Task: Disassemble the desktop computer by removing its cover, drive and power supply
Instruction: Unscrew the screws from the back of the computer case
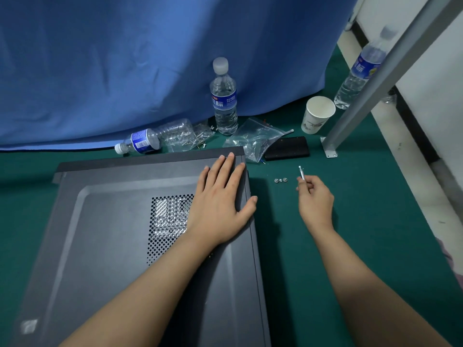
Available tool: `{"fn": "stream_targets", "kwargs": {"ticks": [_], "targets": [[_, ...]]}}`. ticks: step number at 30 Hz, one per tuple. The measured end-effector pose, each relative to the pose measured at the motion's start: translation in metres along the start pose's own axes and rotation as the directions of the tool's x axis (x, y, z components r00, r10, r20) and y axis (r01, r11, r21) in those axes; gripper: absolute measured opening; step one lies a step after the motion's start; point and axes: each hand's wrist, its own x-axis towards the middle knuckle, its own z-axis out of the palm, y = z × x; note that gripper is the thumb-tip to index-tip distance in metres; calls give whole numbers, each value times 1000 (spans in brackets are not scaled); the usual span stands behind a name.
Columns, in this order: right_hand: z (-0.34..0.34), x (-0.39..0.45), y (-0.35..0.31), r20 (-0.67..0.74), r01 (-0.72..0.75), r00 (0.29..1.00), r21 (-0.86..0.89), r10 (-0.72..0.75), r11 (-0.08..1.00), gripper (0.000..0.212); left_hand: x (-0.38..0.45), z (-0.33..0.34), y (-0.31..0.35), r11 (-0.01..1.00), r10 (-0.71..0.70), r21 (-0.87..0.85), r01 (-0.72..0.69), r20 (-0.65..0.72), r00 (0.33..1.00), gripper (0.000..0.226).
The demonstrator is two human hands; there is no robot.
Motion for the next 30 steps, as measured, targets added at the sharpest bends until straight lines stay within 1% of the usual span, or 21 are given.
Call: {"fn": "stream_targets", "kwargs": {"ticks": [2,4,6,8,11,14,16,18,19,20,21,22,24,25,26,27,28,30], "targets": [[-9,-19,-18,86,-52,995,50,47,997,13,-1,-3,-1,998,-2,-64,2,-3,1000,67],[-17,-44,-37,228,-111,970,107,84,988,13,-7,-10,-3,985,-12,-172,10,-11,1000,61],[-24,-74,-53,339,-133,938,146,77,980,14,-27,-19,-11,975,-22,-222,18,-14,1000,59],[-31,-108,-65,397,-139,916,197,51,971,14,-61,-27,-26,967,-48,-251,43,-14,999,60],[-38,-161,-74,443,-134,897,267,3,954,12,-131,-41,-60,940,-159,-307,148,-10,987,63],[-37,-212,-75,470,-111,882,285,-38,952,15,-203,-54,-95,916,-304,-279,287,-20,952,64],[-35,-246,-73,483,-84,872,293,-72,952,19,-248,-60,-114,884,-427,-233,406,-48,903,64],[-29,-279,-70,498,-73,862,303,-92,950,22,-285,-65,-129,839,-537,-183,512,-126,834,65],[-26,-294,-67,508,-75,856,304,-96,950,21,-301,-67,-136,805,-589,-195,560,-152,793,67],[-21,-309,-65,521,-78,848,304,-97,950,20,-315,-68,-143,763,-639,-244,598,-150,754,70],[-16,-324,-63,538,-83,837,300,-97,950,19,-327,-69,-148,707,-685,-337,621,-112,720,74],[-10,-337,-61,559,-91,824,295,-94,951,19,-337,-69,-153,622,-725,-469,627,-41,688,76],[2,-362,-59,604,-108,792,284,-90,953,20,-349,-67,-158,375,-759,-721,583,122,640,70],[8,-373,-58,628,-114,773,280,-92,953,21,-351,-65,-159,260,-751,-793,551,193,632,64],[14,-384,-56,651,-121,753,275,-92,954,22,-353,-63,-160,175,-735,-832,526,245,632,58],[19,-394,-55,672,-128,735,269,-90,955,22,-353,-61,-161,117,-722,-854,507,278,634,54],[24,-402,-53,688,-135,720,261,-86,956,23,-354,-58,-162,77,-713,-868,491,296,635,53],[33,-417,-47,706,-160,705,245,-64,956,23,-357,-52,-164,33,-701,-890,455,304,645,50]]}}
